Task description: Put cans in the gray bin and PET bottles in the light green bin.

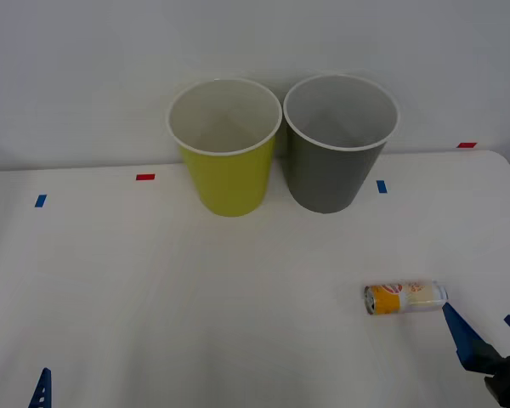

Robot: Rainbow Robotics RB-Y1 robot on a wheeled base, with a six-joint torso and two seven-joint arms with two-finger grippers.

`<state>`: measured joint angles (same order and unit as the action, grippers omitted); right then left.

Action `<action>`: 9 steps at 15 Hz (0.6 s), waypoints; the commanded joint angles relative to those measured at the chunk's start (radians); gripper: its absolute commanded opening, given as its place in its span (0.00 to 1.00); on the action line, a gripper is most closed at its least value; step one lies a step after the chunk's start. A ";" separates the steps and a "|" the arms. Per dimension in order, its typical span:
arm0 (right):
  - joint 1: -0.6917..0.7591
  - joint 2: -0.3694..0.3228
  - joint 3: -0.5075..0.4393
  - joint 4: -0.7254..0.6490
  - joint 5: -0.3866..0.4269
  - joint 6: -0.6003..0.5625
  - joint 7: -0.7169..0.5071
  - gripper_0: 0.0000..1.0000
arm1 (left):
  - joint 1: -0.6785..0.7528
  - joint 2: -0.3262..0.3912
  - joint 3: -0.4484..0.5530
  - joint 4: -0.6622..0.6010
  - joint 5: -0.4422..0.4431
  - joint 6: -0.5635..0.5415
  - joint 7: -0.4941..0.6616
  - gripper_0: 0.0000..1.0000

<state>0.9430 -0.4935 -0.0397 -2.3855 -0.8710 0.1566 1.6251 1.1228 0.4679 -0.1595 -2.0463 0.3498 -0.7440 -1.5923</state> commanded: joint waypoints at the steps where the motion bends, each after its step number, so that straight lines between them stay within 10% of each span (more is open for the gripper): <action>1: -0.070 0.052 -0.101 -0.043 -0.005 0.221 -0.082 1.00 | 0.000 0.000 0.000 0.000 0.000 0.000 0.000 1.00; 9: -0.306 0.110 -0.144 -0.176 0.359 0.810 -0.869 1.00 | 0.000 0.000 0.000 0.000 0.000 0.000 0.000 1.00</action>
<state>0.7282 -0.3910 -0.1818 -2.5486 -0.5848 0.8403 0.9481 1.1228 0.4679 -0.1595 -2.0463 0.3498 -0.7440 -1.5923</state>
